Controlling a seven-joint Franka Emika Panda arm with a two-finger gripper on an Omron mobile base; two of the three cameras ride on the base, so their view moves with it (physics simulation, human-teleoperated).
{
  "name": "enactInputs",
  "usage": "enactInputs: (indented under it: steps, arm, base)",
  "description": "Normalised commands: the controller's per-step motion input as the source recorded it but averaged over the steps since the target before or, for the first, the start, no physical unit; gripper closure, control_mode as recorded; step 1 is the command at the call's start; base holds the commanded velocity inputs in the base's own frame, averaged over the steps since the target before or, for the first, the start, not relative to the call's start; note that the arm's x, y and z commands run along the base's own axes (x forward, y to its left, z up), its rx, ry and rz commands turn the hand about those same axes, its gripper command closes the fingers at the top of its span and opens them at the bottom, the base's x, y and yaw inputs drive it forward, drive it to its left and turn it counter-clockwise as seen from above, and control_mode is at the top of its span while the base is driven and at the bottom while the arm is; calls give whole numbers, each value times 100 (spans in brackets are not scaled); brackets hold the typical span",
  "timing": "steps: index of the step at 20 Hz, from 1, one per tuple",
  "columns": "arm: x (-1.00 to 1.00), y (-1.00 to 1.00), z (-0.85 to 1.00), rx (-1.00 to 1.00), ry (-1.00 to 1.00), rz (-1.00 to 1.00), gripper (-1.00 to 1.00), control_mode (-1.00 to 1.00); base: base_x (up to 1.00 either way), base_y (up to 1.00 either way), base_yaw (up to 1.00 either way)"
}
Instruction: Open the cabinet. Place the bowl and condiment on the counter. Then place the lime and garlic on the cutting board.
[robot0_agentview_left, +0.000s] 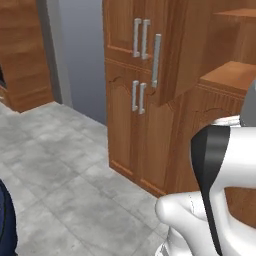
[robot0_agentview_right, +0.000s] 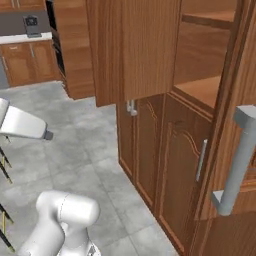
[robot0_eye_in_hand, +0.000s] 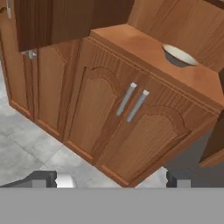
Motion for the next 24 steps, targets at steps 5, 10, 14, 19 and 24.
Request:
enactInputs:
  steps: [5,10,14,19,24]
  arm:
    - [0,0,0,0,0,0,-100,100]
    - [0,0,0,0,0,0,-100,100]
    - [0,0,0,0,0,0,-100,100]
    - [0,0,0,0,0,0,-100,100]
    - [0,0,0,0,0,0,-100,100]
  base:
    - [1,-13,-60]
    - [28,-2,-54]
    - [49,1,-47]
    - [46,16,-45]
    - [50,26,-40]
